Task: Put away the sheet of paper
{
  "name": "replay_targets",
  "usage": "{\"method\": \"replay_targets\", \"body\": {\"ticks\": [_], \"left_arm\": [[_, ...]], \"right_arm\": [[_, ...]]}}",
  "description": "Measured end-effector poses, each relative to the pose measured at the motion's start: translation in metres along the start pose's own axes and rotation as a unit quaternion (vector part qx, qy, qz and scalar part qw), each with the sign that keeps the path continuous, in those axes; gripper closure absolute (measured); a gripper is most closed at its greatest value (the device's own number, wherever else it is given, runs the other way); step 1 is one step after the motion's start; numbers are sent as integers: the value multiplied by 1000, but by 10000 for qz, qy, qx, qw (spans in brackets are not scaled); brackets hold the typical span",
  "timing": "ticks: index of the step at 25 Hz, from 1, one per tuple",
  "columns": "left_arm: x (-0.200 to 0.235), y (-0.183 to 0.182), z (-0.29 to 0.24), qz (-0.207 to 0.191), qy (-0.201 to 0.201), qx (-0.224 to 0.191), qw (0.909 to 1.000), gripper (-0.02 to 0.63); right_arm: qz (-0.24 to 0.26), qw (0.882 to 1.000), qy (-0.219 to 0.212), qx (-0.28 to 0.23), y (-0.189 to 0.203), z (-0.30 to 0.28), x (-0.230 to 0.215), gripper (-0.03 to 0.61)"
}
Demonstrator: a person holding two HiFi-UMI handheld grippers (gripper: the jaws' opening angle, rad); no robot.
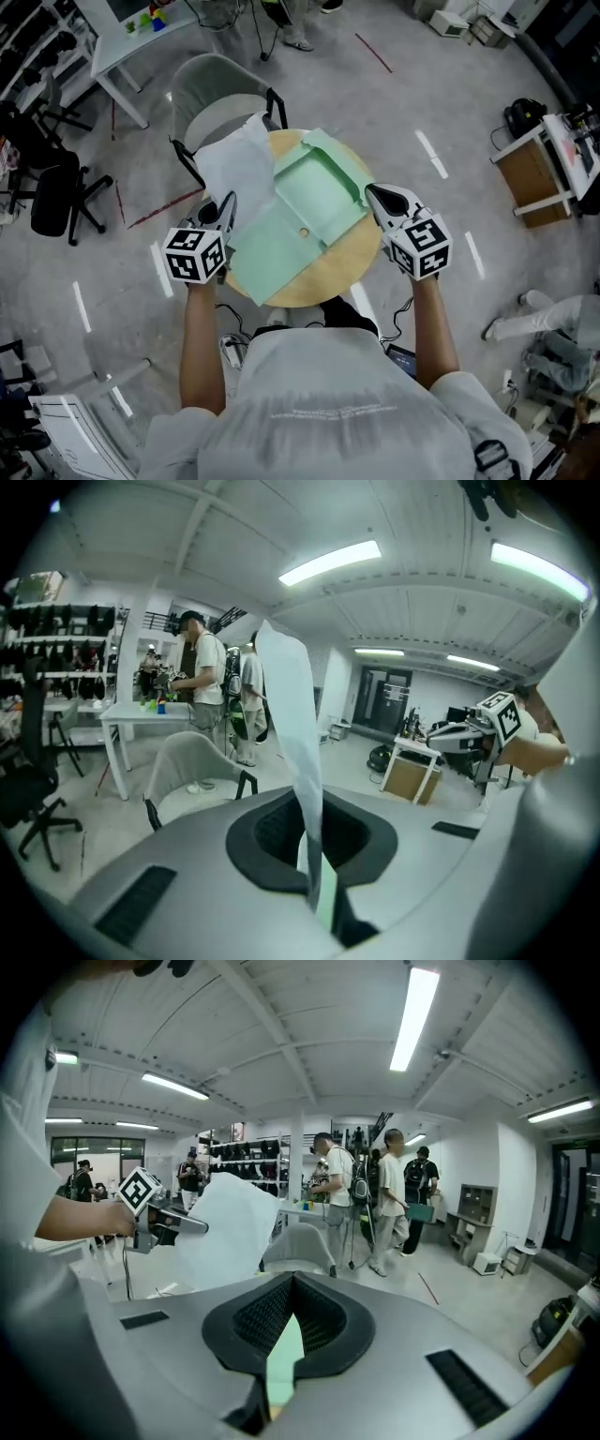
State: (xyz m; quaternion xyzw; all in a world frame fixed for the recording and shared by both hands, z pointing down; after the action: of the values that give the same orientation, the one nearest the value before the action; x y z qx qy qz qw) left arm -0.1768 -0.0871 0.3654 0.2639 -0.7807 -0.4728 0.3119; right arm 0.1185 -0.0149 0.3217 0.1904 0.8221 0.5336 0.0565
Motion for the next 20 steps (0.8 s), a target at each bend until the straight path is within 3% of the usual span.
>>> {"method": "replay_targets", "body": {"ticks": [6, 9, 14, 18, 20], "left_arm": [[-3, 21, -23, 926, -287, -160, 9952, 597], [-2, 34, -25, 1431, -426, -289, 9884, 597], [-3, 79, -28, 2303, -544, -314, 9711, 597], [2, 124, -29, 3221, -653, -468, 9433, 597], [4, 143, -30, 3448, -739, -466, 9346, 597]], "right_arm": [[122, 9990, -427, 7, 10, -31, -31, 552], [114, 9979, -633, 96, 21, -49, -34, 552], [-44, 9936, -1123, 96, 34, -79, -31, 552], [-11, 9873, -1572, 210, 39, -97, -20, 552], [-15, 9834, -1784, 319, 43, -103, -17, 552]]}}
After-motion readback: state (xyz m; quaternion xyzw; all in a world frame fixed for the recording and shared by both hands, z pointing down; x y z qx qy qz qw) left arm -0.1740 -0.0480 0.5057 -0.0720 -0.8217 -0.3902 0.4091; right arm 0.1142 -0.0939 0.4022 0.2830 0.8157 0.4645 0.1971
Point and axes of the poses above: the fingertips, and each gripper's own axes: z backward along the fingers, x to its left, y out of its underside, the point moved 4 cm from there along z, backward along the fingers, and after that the axes turned 6 degrees about y, right-handed, at the moved point
